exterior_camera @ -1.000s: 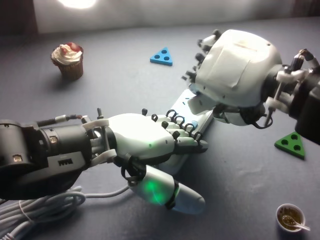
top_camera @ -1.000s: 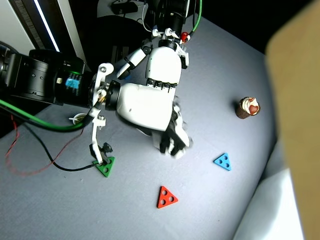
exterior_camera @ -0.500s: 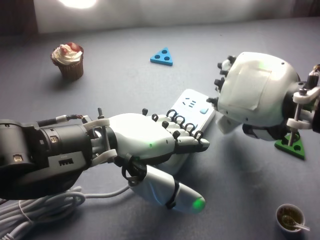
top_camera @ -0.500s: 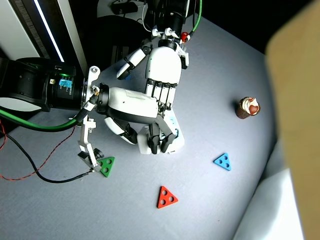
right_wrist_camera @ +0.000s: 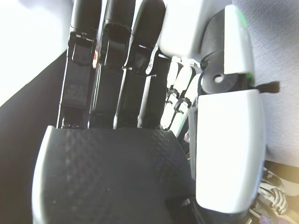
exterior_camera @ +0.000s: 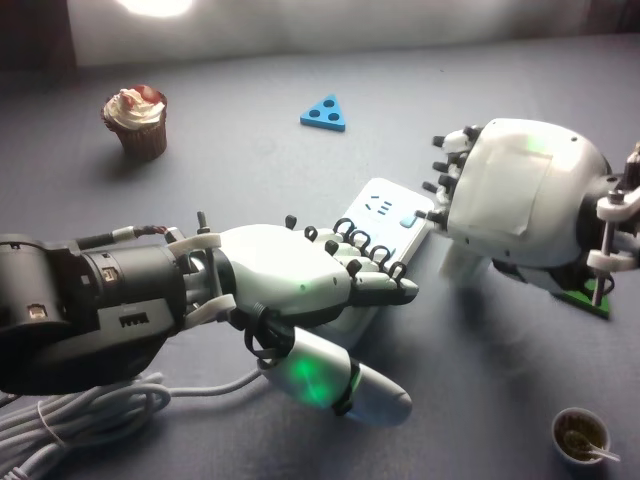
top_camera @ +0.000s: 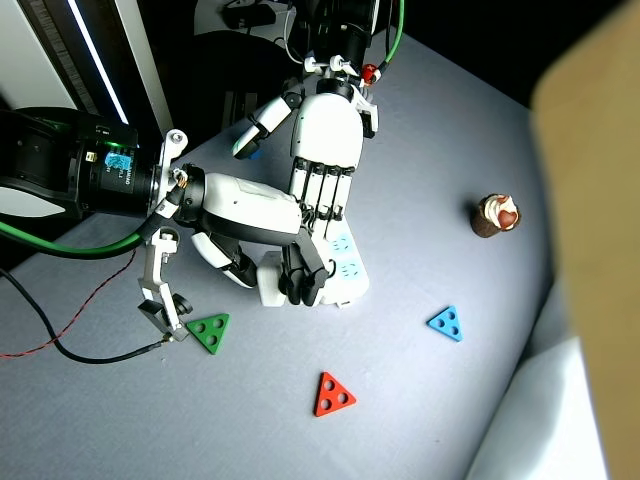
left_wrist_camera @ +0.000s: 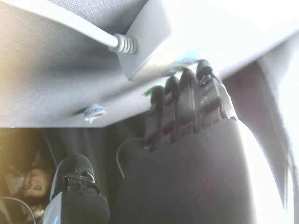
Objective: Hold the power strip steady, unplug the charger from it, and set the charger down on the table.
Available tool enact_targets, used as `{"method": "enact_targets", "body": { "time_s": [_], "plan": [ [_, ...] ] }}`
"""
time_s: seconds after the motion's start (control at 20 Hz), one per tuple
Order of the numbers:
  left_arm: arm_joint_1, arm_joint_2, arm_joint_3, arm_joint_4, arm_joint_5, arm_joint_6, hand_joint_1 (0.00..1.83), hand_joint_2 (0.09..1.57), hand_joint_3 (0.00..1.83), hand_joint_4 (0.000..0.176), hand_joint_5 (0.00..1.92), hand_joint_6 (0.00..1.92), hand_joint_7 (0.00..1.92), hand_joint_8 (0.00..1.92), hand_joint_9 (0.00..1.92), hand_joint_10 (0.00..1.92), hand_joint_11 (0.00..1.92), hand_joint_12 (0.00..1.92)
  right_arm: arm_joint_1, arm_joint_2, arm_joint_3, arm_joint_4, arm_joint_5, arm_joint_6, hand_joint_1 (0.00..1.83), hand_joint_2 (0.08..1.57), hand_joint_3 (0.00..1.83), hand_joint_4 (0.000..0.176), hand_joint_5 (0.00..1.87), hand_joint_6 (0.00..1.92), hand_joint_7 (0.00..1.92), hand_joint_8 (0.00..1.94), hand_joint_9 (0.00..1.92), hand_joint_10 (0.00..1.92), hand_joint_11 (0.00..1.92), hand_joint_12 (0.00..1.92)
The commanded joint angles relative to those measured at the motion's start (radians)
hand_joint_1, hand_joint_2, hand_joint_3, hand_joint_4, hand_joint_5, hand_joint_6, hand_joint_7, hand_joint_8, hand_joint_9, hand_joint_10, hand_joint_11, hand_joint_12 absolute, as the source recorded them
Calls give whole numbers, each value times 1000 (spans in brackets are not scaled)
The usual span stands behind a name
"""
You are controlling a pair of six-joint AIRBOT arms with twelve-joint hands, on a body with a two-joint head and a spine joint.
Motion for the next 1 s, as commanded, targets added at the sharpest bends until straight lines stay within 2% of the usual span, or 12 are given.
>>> {"method": "enact_targets", "body": {
  "time_s": [0.0,0.1,0.15,0.2,0.25,0.3,0.35,0.45,0.65,0.75,0.85,0.95],
  "plan": [
    [-7,-5,1,-8,-51,-4,0,1029,0,0,117,4,134,7,119,7,53,95,-1,15,-8,-16,102,-8,998,1035,0,0,496,5,522,0,517,0,251,622],
    [-9,-5,-1,-8,-48,-6,0,1025,0,0,100,0,112,0,97,0,28,85,-12,25,-24,-17,98,-8,950,1001,0,0,348,0,350,0,347,0,129,562],
    [-9,-5,-1,-8,-48,-6,0,1025,0,0,100,0,112,0,97,0,28,85,-14,29,-29,-15,97,-8,950,1001,0,0,348,0,350,0,347,0,129,562],
    [-10,-5,-2,-8,-48,-7,5,1028,0,0,112,4,125,4,107,4,39,91,-15,34,-37,10,89,-8,826,934,0,0,211,0,225,0,241,0,63,501],
    [-10,-5,-2,-8,-48,-7,5,1028,0,0,112,4,125,4,107,4,39,91,-8,43,-46,71,66,-7,826,934,0,0,211,0,225,0,241,0,63,501],
    [-10,-5,-3,-8,-48,-8,0,1027,0,0,107,1,121,2,98,1,32,88,2,54,-52,126,52,-7,735,890,0,0,73,1,85,2,111,1,2,372],
    [-10,-4,-4,-8,-48,-8,3,1026,0,0,105,0,117,0,93,0,28,86,14,73,-64,213,34,-3,729,869,0,0,53,0,62,2,93,1,0,325],
    [-10,-4,-4,-8,-47,-9,1,1028,0,0,116,4,136,8,123,11,48,96,27,125,-97,309,1,82,706,850,0,0,64,4,85,9,101,5,0,299],
    [-11,0,-8,-11,-47,-9,14,1030,1,0,125,3,143,4,133,8,48,99,69,280,-185,564,-132,89,640,871,1,0,40,0,70,0,81,0,0,287],
    [-15,3,-10,-12,-47,-9,0,1043,6,0,135,5,130,0,114,0,52,102,101,350,-225,594,-210,89,747,866,0,0,21,1,64,2,53,2,0,208],
    [-23,8,-12,-12,-47,-9,0,1042,4,0,136,4,129,6,98,3,52,104,123,413,-252,599,-272,89,812,874,0,0,45,0,85,0,76,1,0,261],
    [-37,18,-19,-12,-41,-11,0,1058,10,0,118,0,132,6,101,4,45,104,143,475,-272,611,-300,89,771,906,10,0,79,8,129,12,125,15,57,303]
  ]
}}
